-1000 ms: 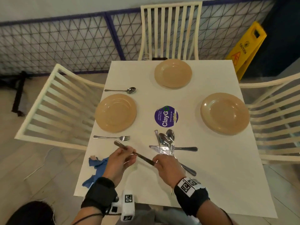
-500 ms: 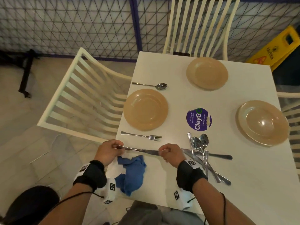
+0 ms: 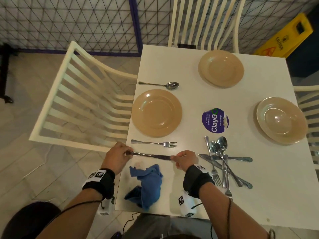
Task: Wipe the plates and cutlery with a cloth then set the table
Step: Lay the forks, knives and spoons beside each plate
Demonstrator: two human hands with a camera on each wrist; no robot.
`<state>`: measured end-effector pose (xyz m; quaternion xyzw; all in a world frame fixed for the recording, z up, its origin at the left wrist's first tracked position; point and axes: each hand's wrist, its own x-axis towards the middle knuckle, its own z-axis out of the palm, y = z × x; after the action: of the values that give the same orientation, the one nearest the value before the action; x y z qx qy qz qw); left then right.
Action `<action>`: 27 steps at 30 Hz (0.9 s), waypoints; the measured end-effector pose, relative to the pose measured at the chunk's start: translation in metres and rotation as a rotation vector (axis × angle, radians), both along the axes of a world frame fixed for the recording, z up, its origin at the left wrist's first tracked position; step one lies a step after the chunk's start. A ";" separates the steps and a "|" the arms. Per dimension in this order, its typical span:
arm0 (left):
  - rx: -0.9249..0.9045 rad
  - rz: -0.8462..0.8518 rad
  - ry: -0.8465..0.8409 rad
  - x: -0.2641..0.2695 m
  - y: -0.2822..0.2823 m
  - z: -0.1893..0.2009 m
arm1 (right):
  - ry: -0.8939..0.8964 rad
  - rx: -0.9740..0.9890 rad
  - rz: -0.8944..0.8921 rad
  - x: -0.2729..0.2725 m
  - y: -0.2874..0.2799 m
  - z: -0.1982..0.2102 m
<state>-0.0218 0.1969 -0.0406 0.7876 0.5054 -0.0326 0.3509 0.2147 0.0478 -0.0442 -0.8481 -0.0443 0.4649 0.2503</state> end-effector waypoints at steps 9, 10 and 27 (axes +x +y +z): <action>0.075 0.000 -0.020 0.001 -0.004 -0.002 | -0.157 -0.085 0.114 0.000 0.006 0.006; 0.078 0.003 -0.017 0.001 -0.005 -0.002 | -0.173 -0.093 0.134 0.000 0.006 0.006; 0.087 0.043 0.001 0.003 -0.011 -0.003 | -0.211 -0.016 0.239 0.004 -0.007 0.005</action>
<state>-0.0191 0.1856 -0.0434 0.7911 0.5233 -0.0034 0.3166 0.2183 0.0405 -0.0389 -0.8829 -0.1671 0.4000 0.1804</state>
